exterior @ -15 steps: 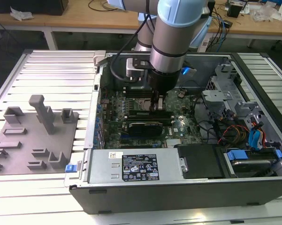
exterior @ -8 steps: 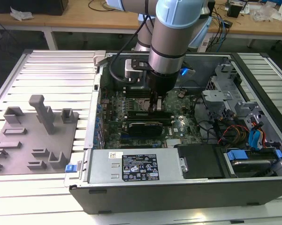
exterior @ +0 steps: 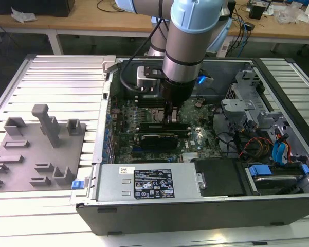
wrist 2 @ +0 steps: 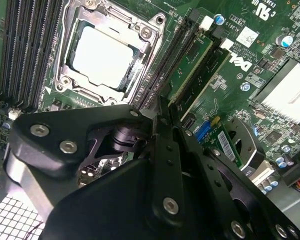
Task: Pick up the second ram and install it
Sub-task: 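Insert the second ram into the second slot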
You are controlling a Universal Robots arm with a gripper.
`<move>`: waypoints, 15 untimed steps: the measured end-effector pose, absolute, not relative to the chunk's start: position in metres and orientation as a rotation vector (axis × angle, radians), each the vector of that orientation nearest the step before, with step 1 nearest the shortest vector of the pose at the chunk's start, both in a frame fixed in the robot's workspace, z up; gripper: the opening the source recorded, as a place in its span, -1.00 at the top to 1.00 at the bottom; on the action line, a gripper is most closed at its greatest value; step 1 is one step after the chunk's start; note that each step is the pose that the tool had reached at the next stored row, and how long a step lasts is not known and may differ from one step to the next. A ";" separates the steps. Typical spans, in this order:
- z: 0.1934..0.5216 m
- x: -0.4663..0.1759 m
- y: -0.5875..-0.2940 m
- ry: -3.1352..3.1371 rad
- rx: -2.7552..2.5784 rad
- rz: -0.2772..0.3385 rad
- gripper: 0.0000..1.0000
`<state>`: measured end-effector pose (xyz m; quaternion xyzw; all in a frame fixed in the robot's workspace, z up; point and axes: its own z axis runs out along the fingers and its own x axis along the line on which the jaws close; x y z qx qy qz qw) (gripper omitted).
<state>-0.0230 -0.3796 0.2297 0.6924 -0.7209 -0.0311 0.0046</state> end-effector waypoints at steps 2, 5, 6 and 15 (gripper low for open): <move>0.231 -0.023 -0.380 -2.252 2.168 -0.090 0.73; 0.231 -0.022 -0.380 -2.247 2.169 -0.091 0.73; 0.231 -0.021 -0.380 -2.246 2.168 -0.092 0.73; 0.226 -0.021 -0.378 -2.247 2.167 -0.092 0.73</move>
